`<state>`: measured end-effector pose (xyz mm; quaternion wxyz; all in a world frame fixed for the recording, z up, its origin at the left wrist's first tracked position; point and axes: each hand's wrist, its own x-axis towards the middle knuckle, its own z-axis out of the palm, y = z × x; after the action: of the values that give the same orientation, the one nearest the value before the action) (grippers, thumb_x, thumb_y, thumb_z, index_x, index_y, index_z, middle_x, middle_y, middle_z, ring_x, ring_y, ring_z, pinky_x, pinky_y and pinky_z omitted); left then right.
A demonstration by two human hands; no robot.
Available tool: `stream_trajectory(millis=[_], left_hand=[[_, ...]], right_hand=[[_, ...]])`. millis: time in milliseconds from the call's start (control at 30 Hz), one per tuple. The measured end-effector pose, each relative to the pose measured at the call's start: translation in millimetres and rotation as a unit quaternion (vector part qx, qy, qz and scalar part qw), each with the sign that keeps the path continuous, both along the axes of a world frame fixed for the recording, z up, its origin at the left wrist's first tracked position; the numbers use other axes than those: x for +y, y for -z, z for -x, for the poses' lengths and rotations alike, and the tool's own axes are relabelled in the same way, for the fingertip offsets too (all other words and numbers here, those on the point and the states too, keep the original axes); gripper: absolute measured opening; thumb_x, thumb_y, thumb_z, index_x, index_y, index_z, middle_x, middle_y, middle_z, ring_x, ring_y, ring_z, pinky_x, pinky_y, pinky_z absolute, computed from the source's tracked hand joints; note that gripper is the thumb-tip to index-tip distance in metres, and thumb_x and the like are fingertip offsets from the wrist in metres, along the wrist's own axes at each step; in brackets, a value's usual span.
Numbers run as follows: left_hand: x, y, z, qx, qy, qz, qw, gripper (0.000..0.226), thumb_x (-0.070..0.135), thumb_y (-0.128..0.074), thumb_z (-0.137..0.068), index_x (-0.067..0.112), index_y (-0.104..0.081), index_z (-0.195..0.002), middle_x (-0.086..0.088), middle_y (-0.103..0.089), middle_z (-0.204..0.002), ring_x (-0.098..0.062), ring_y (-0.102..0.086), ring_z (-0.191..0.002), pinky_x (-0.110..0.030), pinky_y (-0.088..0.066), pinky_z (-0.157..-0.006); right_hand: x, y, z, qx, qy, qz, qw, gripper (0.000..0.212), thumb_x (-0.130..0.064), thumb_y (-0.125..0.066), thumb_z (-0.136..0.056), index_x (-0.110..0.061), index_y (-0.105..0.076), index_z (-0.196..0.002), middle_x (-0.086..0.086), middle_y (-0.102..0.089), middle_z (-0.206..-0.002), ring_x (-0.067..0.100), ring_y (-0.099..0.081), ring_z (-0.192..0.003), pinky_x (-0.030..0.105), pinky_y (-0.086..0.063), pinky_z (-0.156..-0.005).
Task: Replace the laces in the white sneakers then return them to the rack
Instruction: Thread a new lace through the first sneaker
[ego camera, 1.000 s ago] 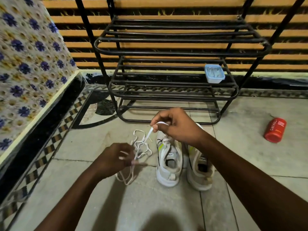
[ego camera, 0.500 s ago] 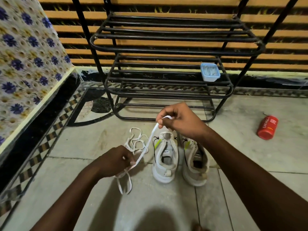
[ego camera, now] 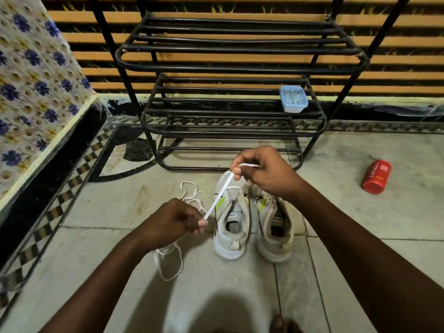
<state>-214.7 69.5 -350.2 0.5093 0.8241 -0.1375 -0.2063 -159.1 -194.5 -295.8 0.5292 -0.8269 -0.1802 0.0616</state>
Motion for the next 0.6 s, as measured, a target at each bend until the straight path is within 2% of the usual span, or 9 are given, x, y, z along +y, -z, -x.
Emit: stream_trajectory(millis=[67,100,167,233,300,367,467,533,600], left_hand=[[-5.8,0.6,-1.3,-0.014,-0.015,-0.046,0.999,0.01,0.016,-0.077,-0.092,0.017,-0.081,-0.082,-0.004,-0.077,-0.085,-0.024,-0.073,-0.084,-0.043,-0.058,-0.087],[-13.0,-1.2,-1.4,-0.025,-0.045,-0.029,0.998,0.006,0.015,-0.078,-0.091,0.022,-0.08,-0.09,-0.003,-0.078,-0.091,-0.025,-0.073,-0.09,-0.044,-0.058,-0.09],[-27.1,-4.0,-2.3,-0.024,-0.092,0.076,0.993,0.017,0.012,-0.077,-0.09,0.017,-0.077,-0.106,-0.01,-0.077,-0.097,-0.021,-0.073,-0.09,-0.033,-0.059,-0.085],[-34.9,-6.1,-4.8,-0.02,-0.092,0.134,0.987,0.011,0.01,-0.072,-0.093,0.007,-0.076,-0.102,-0.014,-0.075,-0.085,-0.016,-0.067,-0.077,-0.021,-0.052,-0.069],[-35.6,-2.6,-3.5,-0.005,-0.074,0.127,0.989,0.01,0.007,-0.069,-0.095,0.003,-0.075,-0.089,-0.011,-0.072,-0.071,-0.014,-0.065,-0.067,-0.018,-0.048,-0.061],[-30.4,3.3,-0.9,0.028,-0.049,0.121,0.991,0.013,0.007,-0.068,-0.096,0.002,-0.074,-0.085,-0.013,-0.072,-0.07,-0.016,-0.066,-0.067,-0.017,-0.047,-0.059],[-23.4,15.0,-0.6,0.052,-0.054,0.113,0.991,0.018,0.015,-0.064,-0.101,0.007,-0.076,-0.09,-0.011,-0.076,-0.079,-0.015,-0.07,-0.072,-0.019,-0.049,-0.061],[-21.9,29.5,-6.3,-0.027,-0.12,0.042,0.991,0.019,0.009,-0.064,-0.1,0.014,-0.077,-0.088,-0.001,-0.076,-0.082,-0.006,-0.069,-0.072,-0.023,-0.051,-0.066],[-19.1,42.9,-14.5,-0.145,-0.184,-0.087,0.968,0.02,-0.001,-0.069,-0.092,0.016,-0.078,-0.092,0.001,-0.076,-0.093,0.001,-0.066,-0.075,-0.028,-0.053,-0.075]], right_hand=[[2.9,4.8,3.4,0.0,-0.002,0.01,1.0,0.016,-0.005,-0.063,-0.09,-0.015,-0.073,-0.083,-0.001,-0.072,-0.073,0.009,-0.055,-0.057,0.028,-0.044,-0.056],[5.9,6.2,5.7,-0.002,-0.01,0.012,1.0,0.015,-0.007,-0.064,-0.091,-0.016,-0.073,-0.084,-0.001,-0.073,-0.074,0.007,-0.058,-0.059,0.028,-0.046,-0.059],[13.0,7.3,10.4,-0.022,-0.034,0.024,0.999,0.01,-0.012,-0.067,-0.091,-0.018,-0.074,-0.086,-0.002,-0.074,-0.078,0.007,-0.065,-0.069,0.03,-0.051,-0.068],[16.7,7.4,12.3,-0.051,-0.037,0.026,0.998,0.006,-0.015,-0.071,-0.089,-0.018,-0.075,-0.087,-0.004,-0.074,-0.084,0.01,-0.069,-0.083,0.034,-0.054,-0.08],[14.9,8.0,10.8,-0.056,-0.01,0.02,0.998,0.005,-0.012,-0.073,-0.087,-0.015,-0.077,-0.087,-0.005,-0.074,-0.086,0.013,-0.069,-0.085,0.037,-0.056,-0.082],[10.8,11.2,9.7,-0.04,0.012,0.026,0.999,0.005,-0.011,-0.074,-0.087,-0.014,-0.077,-0.086,-0.001,-0.074,-0.084,0.019,-0.068,-0.079,0.042,-0.056,-0.077],[9.2,19.3,14.3,-0.023,0.004,0.036,0.999,0.005,-0.008,-0.072,-0.088,-0.009,-0.077,-0.087,0.007,-0.074,-0.082,0.028,-0.068,-0.074,0.046,-0.057,-0.074],[10.1,24.4,17.8,-0.02,-0.004,0.043,0.999,0.007,-0.006,-0.069,-0.09,-0.007,-0.076,-0.089,0.007,-0.074,-0.084,0.028,-0.069,-0.075,0.046,-0.057,-0.075],[10.8,26.7,19.9,-0.02,-0.012,0.054,0.998,0.009,-0.005,-0.068,-0.091,-0.005,-0.077,-0.091,0.007,-0.074,-0.087,0.028,-0.07,-0.076,0.046,-0.056,-0.077]])
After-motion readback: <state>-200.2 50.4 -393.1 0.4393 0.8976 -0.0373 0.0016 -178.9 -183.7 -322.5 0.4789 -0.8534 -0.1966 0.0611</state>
